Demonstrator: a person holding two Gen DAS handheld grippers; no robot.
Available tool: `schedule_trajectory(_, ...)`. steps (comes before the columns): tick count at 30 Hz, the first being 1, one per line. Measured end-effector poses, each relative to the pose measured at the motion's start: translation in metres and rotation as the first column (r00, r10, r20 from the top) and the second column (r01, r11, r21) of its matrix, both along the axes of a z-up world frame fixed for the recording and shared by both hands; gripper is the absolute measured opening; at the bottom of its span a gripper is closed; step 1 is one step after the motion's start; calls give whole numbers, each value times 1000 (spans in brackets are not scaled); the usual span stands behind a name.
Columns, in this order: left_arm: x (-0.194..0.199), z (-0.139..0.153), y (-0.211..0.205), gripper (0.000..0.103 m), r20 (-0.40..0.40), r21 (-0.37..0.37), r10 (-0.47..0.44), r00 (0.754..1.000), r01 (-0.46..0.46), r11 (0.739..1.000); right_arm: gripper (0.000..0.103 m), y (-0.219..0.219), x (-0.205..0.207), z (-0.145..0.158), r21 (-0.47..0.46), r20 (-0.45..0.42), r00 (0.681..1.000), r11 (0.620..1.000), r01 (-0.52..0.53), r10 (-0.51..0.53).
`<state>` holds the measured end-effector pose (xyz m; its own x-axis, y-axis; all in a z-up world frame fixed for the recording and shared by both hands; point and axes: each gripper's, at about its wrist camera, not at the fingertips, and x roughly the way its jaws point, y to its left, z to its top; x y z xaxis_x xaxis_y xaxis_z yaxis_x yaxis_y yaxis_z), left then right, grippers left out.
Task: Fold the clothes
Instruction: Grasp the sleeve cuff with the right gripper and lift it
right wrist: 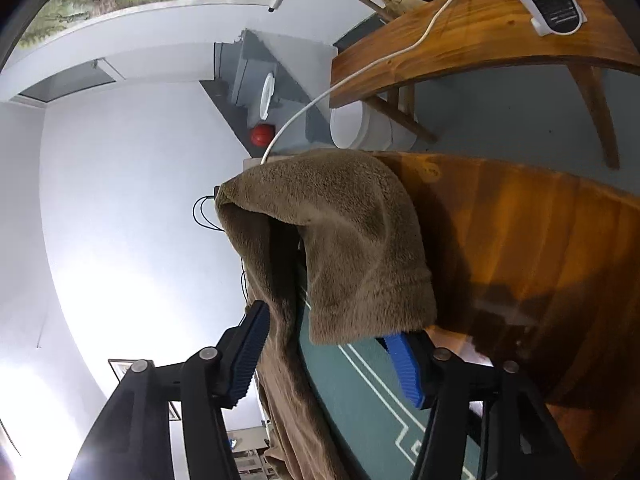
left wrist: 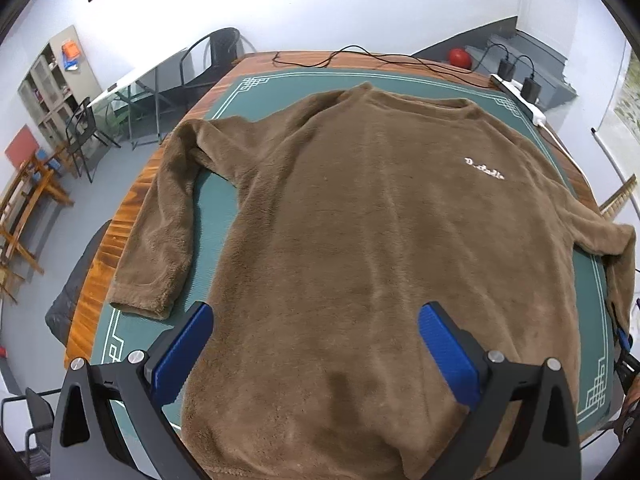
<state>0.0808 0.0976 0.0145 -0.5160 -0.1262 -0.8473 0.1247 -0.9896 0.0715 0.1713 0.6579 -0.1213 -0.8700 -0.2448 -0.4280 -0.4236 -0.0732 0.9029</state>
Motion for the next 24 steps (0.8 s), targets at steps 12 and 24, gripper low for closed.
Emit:
schedule_trajectory(12,-12,-7,-2,103,42,-2,-29,999,29,1000,7,0,8,38,318,142,988,948,7,-55)
schedule_trajectory(24,-30,-16,-21,103,69,19,11,998,-13,1000,7,-27,17,278,895,-124,976,406,187,-177)
